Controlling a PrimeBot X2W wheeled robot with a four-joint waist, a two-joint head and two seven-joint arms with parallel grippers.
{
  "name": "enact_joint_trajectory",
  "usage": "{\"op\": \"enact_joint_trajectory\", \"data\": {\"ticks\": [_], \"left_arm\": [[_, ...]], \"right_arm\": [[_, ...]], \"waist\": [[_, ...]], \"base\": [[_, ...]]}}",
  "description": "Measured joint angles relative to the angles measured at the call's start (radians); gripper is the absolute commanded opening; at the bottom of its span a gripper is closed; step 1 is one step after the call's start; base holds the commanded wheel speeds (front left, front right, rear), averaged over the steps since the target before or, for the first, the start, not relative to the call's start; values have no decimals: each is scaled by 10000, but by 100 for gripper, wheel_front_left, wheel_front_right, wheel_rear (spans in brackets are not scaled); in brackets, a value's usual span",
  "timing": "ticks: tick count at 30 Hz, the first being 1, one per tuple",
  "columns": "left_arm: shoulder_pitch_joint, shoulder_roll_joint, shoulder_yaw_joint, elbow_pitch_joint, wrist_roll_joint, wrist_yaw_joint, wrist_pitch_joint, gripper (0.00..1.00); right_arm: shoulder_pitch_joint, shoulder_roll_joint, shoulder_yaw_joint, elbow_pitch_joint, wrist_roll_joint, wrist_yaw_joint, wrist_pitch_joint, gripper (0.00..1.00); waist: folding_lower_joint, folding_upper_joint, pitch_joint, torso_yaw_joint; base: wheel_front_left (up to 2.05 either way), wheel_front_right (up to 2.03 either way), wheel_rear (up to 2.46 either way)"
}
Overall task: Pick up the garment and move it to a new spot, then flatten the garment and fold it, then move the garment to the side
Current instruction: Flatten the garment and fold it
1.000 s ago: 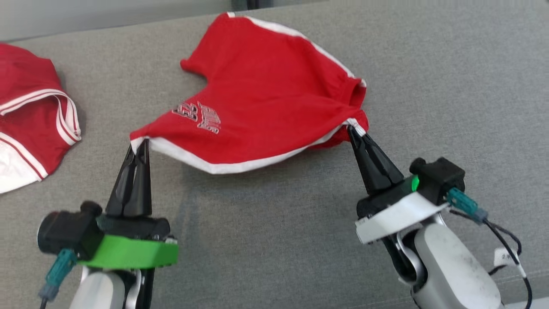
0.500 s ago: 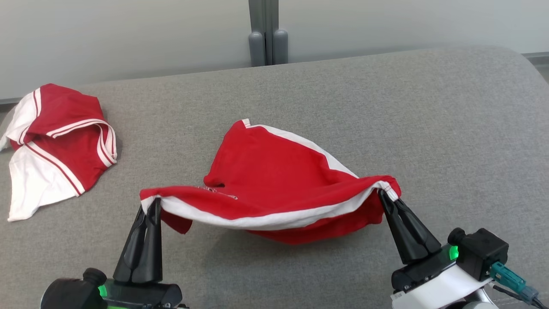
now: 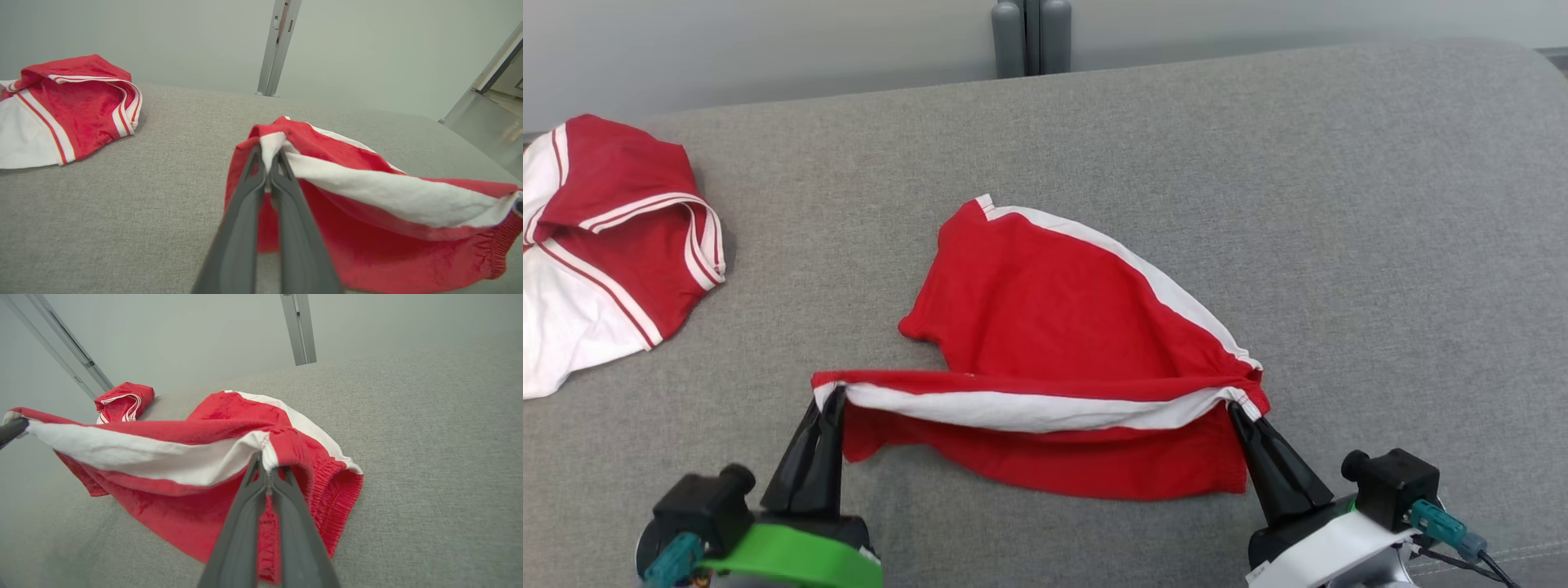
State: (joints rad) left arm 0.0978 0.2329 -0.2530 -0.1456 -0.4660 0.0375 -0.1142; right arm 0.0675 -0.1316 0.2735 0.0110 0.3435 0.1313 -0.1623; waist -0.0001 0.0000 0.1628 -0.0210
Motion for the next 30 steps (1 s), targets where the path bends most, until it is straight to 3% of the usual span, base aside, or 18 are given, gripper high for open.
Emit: {"op": "enact_joint_trajectory", "data": {"ticks": [6, 13, 22, 29, 30], "left_arm": [[-2353, 142, -334, 1768, 148, -640, 499, 0], [-5069, 12, -694, 4121, 334, -1064, 1076, 0], [-7517, -288, -780, 6832, 462, -1168, 1007, 0], [-8736, -336, -849, 8550, 700, -989, 947, 0], [-8844, -362, -895, 8728, 723, -989, 949, 8]], "right_arm": [[-602, 270, 6, 757, 119, 0, -288, 0], [-1657, 669, -240, 1557, 125, 0, -512, 0], [-2781, 802, -178, 2416, 399, 0, -830, 0], [-3412, 817, 153, 2924, 779, 2, -951, 0], [-3460, 817, 165, 2980, 796, 2, -963, 0]], "waist": [[0, 0, 406, -120], [0, 0, 972, -468], [1, 0, 1892, -977], [1, 0, 2447, -1402], [1, 0, 2500, -1456]], "base": [[0, 0, 0], [0, 0, 0], [0, 0, 0], [0, 0, 0], [0, 0, 0]]}}
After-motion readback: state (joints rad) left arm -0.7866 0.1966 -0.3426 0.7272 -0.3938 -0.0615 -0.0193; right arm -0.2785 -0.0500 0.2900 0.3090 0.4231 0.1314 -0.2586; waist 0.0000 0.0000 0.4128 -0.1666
